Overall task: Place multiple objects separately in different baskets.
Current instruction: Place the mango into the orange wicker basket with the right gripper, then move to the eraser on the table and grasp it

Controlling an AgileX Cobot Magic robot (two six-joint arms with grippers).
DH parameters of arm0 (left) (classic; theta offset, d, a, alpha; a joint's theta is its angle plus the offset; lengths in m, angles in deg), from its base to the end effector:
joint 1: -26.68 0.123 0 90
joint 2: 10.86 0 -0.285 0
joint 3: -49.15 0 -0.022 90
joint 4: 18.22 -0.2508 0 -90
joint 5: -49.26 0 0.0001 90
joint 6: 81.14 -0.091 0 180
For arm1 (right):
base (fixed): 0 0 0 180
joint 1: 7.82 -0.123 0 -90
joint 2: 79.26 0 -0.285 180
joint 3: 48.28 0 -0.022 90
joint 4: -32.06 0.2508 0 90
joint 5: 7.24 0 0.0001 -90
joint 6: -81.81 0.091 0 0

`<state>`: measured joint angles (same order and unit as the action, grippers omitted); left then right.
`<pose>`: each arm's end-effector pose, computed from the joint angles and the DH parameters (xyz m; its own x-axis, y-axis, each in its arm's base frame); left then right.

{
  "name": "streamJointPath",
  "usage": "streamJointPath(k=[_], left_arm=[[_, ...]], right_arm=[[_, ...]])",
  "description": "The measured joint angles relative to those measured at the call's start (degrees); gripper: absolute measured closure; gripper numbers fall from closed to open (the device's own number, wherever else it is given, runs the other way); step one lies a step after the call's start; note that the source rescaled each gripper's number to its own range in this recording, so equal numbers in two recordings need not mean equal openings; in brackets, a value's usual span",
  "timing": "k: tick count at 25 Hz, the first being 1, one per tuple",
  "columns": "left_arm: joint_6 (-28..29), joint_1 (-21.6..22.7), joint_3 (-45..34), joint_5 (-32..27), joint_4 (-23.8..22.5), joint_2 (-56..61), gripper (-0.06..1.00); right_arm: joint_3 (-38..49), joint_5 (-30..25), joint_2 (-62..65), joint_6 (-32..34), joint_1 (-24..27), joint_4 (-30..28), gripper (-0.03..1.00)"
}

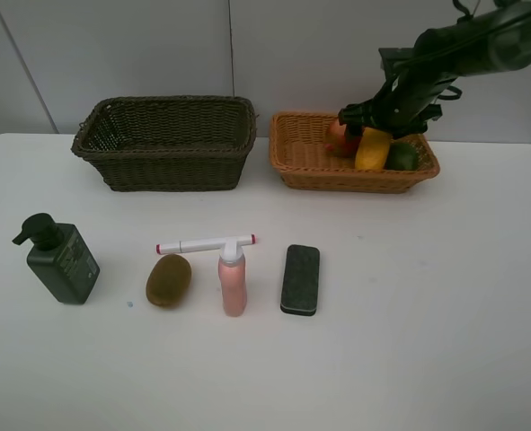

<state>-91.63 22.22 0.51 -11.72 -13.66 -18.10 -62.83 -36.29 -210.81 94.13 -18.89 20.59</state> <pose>-0.0069 -0.0058 0.2768 -0.4245 0.1771 -0.8879 0.2027 0.9744 0.0975 0.4665 0.0823 0.1673 -0.8142 -0.1193 -0.5682 -0.1055 0.9928 -0.0573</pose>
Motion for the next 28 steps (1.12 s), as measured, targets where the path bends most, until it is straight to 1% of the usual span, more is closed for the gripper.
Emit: streamJointPath(k=[7,13,17,20,22,28], left_arm=[[0.0,0.0,0.0,0.0,0.0,0.0,-0.06],[0.0,0.0,0.0,0.0,0.0,0.0,-0.06],[0.0,0.0,0.0,0.0,0.0,0.0,-0.06],[0.0,0.0,0.0,0.0,0.0,0.0,-0.06],[0.0,0.0,0.0,0.0,0.0,0.0,-0.06],[0.0,0.0,0.0,0.0,0.0,0.0,-0.06]], right_arm=[[0.0,-0.8,1.2,0.0,0.0,-1.5,-0.03],[0.0,-6.5,6.5,1.0,-1.2,-1.9,-0.03],[0.0,-12.7,9.3,5.2,-4.0,-3.9,-0.03],[0.3,-16.8,10.9,9.2,-7.1,-5.4,-0.03],[1.5,-18.2,12.4,12.2,-9.6,-6.2,-0.03],[6.6,-19.3,15.0,20.4,-16.2,-6.2,-0.03]])
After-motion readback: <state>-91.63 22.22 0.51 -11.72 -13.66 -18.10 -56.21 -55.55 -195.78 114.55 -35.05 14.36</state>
